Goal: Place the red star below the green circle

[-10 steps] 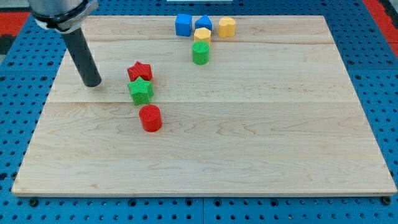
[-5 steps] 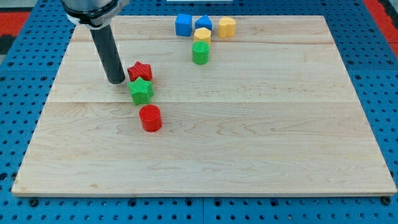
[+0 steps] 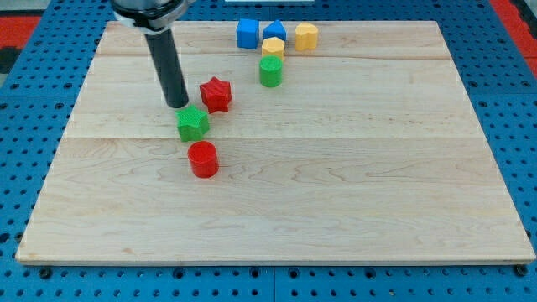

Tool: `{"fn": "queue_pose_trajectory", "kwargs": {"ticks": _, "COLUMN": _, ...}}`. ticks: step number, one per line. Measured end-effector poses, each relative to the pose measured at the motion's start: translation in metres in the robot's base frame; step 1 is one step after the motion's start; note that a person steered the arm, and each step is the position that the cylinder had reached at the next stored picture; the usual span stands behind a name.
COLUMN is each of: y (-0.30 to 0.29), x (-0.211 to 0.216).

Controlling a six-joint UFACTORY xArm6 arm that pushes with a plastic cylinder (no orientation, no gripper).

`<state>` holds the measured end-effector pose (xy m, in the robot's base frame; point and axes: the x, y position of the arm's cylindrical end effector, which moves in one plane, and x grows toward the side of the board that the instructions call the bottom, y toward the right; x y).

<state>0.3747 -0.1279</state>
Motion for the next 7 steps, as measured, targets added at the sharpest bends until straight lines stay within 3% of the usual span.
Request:
{"fn": "queue_pose_trajectory", "kwargs": {"ticks": 4, "y": 0.029, "x": -0.004}}
{"fn": "queue_pose_trajectory", "kwargs": {"ticks": 7, "y": 0.087, "x": -0.004}}
